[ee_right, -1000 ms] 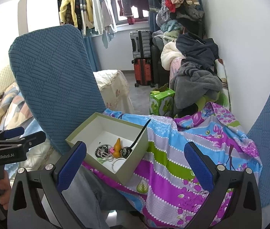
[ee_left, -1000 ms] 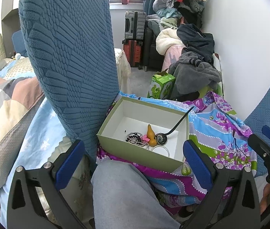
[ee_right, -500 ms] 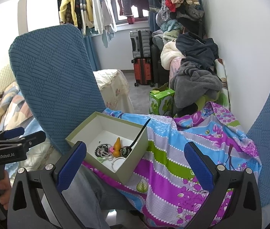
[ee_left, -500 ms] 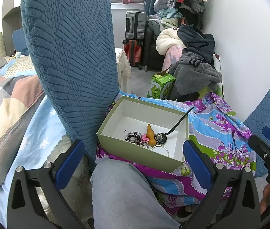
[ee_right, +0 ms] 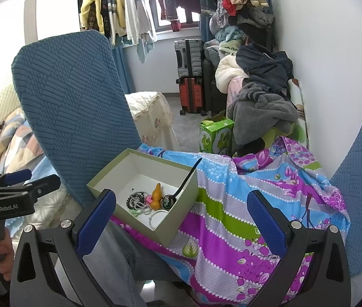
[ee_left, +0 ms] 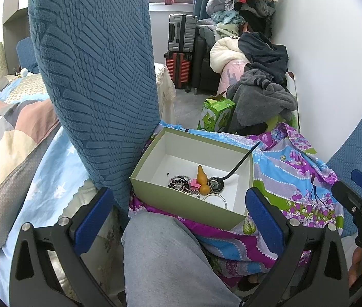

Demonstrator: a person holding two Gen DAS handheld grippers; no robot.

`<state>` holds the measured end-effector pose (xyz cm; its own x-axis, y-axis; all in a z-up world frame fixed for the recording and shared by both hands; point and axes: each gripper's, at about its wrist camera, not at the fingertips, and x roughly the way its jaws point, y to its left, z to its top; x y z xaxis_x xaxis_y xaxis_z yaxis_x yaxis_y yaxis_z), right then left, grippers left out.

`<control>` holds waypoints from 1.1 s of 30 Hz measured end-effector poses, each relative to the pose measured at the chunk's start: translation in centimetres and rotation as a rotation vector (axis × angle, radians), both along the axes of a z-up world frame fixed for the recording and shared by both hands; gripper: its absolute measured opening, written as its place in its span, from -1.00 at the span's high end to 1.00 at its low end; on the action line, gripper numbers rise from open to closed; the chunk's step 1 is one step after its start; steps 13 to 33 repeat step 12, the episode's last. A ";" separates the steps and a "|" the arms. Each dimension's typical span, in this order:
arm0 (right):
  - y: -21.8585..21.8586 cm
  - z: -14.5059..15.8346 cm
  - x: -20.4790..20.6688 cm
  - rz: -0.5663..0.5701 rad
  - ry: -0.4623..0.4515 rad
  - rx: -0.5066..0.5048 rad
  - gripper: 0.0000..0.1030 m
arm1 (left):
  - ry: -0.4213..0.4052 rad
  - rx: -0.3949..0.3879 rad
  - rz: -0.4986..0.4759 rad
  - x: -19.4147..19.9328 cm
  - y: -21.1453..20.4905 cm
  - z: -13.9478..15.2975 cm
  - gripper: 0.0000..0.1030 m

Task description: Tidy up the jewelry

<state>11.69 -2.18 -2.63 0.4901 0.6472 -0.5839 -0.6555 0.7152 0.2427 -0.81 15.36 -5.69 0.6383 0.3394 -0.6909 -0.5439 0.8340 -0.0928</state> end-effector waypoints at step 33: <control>-0.4 -0.3 0.1 -0.005 -0.009 -0.011 -1.00 | 0.016 -0.004 0.003 0.1 -0.2 -0.5 -0.98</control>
